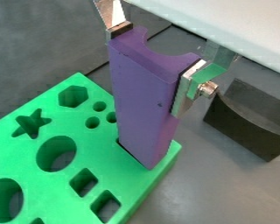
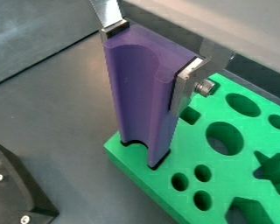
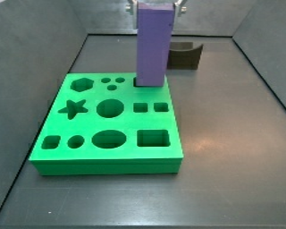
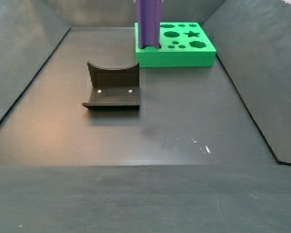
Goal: Insert the arch object.
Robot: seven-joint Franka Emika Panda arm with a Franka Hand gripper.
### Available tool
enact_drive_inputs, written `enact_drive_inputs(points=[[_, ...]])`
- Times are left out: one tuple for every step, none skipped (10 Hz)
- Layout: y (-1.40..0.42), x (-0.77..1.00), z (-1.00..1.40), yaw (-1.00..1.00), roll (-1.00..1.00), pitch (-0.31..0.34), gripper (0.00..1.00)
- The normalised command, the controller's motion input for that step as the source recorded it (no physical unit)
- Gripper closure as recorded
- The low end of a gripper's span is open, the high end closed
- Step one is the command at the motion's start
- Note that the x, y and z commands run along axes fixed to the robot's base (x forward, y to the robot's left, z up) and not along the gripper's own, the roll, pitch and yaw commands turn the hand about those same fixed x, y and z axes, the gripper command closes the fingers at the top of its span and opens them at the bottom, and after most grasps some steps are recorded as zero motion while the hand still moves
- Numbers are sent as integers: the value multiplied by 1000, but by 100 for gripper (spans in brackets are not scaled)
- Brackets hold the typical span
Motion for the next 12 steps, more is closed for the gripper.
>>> enact_drive_inputs(points=[[89, 0, -449, 186, 23, -79, 100], [46, -197, -431, 240, 66, -146, 100], [0, -234, -303, 234, 0, -131, 100], [-34, -149, -209, 157, 0, -94, 100], [-77, 0, -166, 71, -41, -60, 100], [-57, 106, -211, -31, -51, -3, 100], [-86, 154, -334, -126, -63, -19, 100], [-80, 103, -403, -140, -81, -46, 100], [-63, 49, -409, -123, -59, -64, 100], [0, 31, -349, -146, -20, -51, 100], [0, 40, -271, -171, 0, -3, 100], [0, 0, -254, -86, 9, -11, 100]])
